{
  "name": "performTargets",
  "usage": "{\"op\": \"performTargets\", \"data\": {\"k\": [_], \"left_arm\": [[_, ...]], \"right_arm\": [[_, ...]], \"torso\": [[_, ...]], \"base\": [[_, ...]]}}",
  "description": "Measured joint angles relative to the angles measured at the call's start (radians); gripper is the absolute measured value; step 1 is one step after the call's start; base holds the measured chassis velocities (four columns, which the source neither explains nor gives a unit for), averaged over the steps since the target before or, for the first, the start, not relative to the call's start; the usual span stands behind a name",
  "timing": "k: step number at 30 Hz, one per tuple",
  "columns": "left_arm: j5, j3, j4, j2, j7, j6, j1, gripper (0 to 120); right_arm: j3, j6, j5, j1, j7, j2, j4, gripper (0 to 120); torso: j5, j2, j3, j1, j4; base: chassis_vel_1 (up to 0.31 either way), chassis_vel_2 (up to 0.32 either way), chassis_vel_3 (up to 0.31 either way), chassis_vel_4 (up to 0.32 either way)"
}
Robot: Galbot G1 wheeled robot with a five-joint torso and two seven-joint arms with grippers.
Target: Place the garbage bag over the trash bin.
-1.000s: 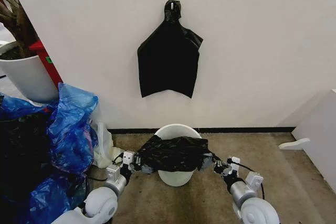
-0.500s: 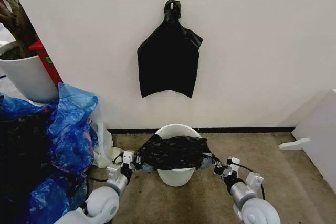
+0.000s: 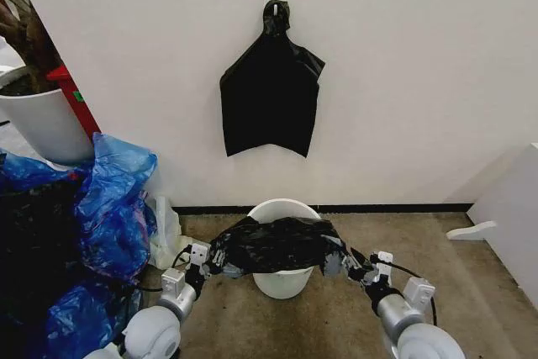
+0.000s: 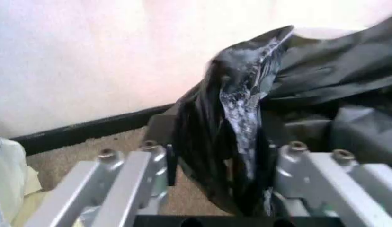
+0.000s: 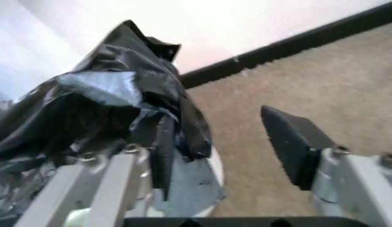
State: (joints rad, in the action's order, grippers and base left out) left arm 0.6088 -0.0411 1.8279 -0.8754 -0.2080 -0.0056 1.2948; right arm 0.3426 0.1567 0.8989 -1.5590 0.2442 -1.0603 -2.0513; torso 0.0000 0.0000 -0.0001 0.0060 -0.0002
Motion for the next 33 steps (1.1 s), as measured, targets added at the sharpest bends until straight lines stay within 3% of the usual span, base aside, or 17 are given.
{"op": "performTargets", "data": {"k": [11,15,22,33], "left_arm": [[-0.103,-0.056,0.146,0.058,0.026,-0.032,0.140,83],[-0.100,-0.069,0.187,0.090,0.048,-0.032,0.187,98],[-0.067,-0.088,0.207,0.112,0.132,-0.066,0.287,100],[-0.069,-0.121,0.217,0.106,0.143,-0.129,0.337,100]], "right_arm": [[0.030,0.089,-0.009,-0.127,0.222,0.033,-0.232,92],[0.040,0.169,0.065,-0.148,0.316,0.038,-0.330,100],[0.031,0.196,0.082,-0.151,0.390,0.045,-0.420,100],[0.003,0.206,-0.028,-0.175,0.370,0.040,-0.454,100]], "torso": [[-0.0001,0.000,0.000,0.000,-0.0001],[0.0000,0.000,0.000,0.000,0.0000],[0.0000,0.000,0.000,0.000,0.0001],[0.0000,0.000,0.000,0.000,-0.0001]], "base": [[0.000,0.000,0.000,0.000],[0.000,0.000,0.000,0.000],[0.000,0.000,0.000,0.000],[0.000,0.000,0.000,0.000]]}}
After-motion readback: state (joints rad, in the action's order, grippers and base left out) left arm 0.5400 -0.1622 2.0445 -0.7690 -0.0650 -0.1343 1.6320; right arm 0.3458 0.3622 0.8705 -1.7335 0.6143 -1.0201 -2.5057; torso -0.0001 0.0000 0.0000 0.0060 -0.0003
